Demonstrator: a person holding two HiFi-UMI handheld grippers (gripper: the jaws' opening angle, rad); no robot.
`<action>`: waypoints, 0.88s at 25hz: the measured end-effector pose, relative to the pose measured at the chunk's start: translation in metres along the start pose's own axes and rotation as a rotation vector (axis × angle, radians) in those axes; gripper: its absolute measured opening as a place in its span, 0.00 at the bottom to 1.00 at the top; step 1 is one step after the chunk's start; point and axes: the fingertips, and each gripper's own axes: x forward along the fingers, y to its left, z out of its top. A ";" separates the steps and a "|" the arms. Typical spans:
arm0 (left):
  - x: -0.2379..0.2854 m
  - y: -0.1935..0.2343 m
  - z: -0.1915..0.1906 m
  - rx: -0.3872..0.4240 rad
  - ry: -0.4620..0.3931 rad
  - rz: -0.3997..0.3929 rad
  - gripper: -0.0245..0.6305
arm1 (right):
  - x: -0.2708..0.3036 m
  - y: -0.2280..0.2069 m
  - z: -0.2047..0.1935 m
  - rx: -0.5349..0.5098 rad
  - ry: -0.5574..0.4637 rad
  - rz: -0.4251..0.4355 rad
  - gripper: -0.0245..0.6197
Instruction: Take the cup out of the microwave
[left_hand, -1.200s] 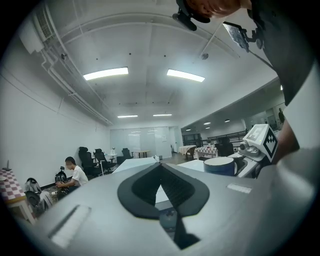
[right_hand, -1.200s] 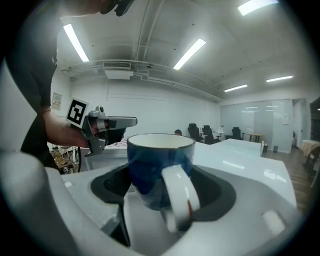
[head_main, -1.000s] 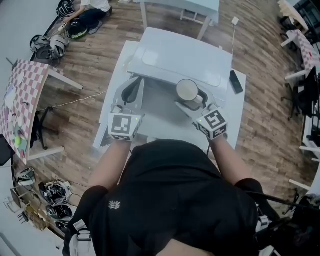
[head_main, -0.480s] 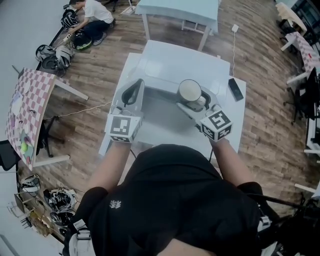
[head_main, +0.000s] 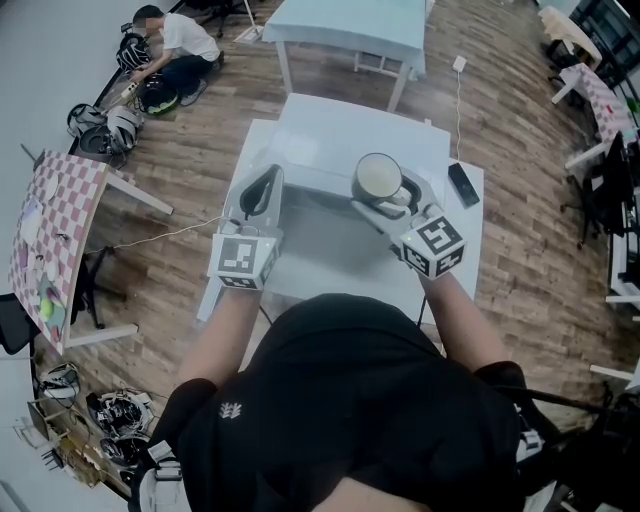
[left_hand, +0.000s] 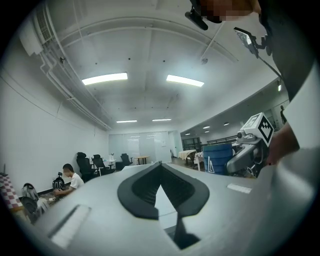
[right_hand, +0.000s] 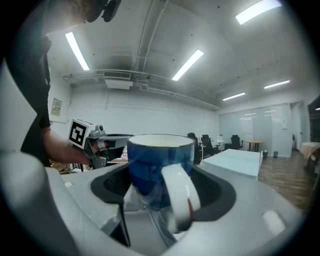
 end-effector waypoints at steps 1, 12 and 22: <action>0.000 0.001 0.000 -0.001 0.000 0.000 0.05 | 0.001 0.000 0.001 -0.005 0.000 0.000 0.61; 0.005 0.003 0.002 0.004 -0.020 0.004 0.05 | 0.005 -0.008 0.000 -0.008 -0.012 -0.009 0.61; 0.009 -0.001 0.003 0.012 -0.019 0.004 0.05 | 0.007 -0.012 -0.002 0.000 -0.019 -0.001 0.61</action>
